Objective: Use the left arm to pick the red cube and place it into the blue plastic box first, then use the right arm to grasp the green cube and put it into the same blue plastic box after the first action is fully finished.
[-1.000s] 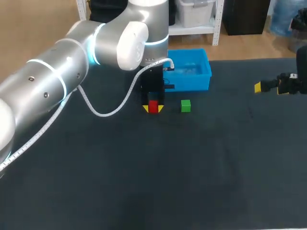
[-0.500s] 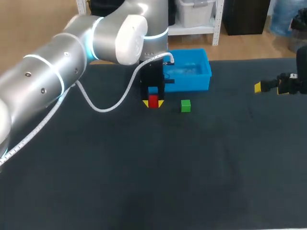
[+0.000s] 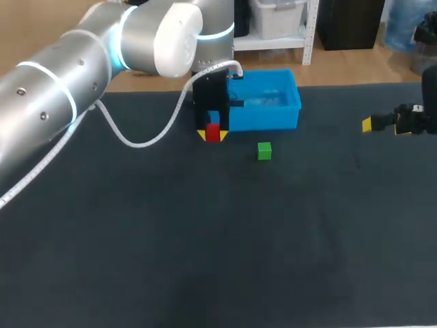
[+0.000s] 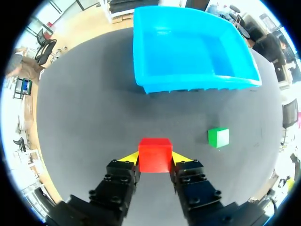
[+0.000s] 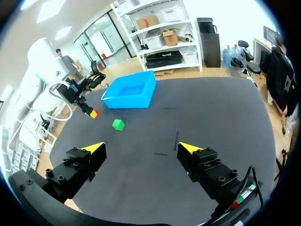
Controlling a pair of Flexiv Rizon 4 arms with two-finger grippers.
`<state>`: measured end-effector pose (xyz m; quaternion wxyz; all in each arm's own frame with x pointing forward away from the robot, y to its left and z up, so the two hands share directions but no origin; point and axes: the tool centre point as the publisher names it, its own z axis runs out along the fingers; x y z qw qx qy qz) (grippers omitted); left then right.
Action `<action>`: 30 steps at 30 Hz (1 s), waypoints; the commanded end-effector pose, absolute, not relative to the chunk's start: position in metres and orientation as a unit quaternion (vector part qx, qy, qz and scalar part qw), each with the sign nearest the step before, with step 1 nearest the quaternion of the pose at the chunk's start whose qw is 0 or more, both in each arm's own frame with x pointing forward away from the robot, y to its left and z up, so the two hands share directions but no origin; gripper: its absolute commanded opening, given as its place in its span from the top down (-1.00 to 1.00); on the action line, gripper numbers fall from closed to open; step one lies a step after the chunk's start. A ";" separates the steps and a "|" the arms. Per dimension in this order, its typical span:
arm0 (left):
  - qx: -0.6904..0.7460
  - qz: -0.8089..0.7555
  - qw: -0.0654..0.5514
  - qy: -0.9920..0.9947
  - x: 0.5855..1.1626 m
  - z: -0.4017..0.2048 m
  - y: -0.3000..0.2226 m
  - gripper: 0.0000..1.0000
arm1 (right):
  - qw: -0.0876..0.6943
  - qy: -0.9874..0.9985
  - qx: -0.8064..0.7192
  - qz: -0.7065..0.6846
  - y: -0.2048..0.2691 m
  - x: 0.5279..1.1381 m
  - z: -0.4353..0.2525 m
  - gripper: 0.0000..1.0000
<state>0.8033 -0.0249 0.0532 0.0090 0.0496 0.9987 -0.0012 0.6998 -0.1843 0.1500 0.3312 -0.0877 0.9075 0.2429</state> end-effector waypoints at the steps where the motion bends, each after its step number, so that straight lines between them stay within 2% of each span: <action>1: 0.056 -0.005 0.018 0.998 0.797 0.063 -0.021 1.00 | 0.331 0.908 -0.088 0.243 -0.185 0.700 0.150 -1.00; 30: 0.070 -0.043 0.068 0.994 0.811 0.128 -0.021 1.00 | 0.331 0.908 -0.088 0.243 -0.185 0.700 0.150 -1.00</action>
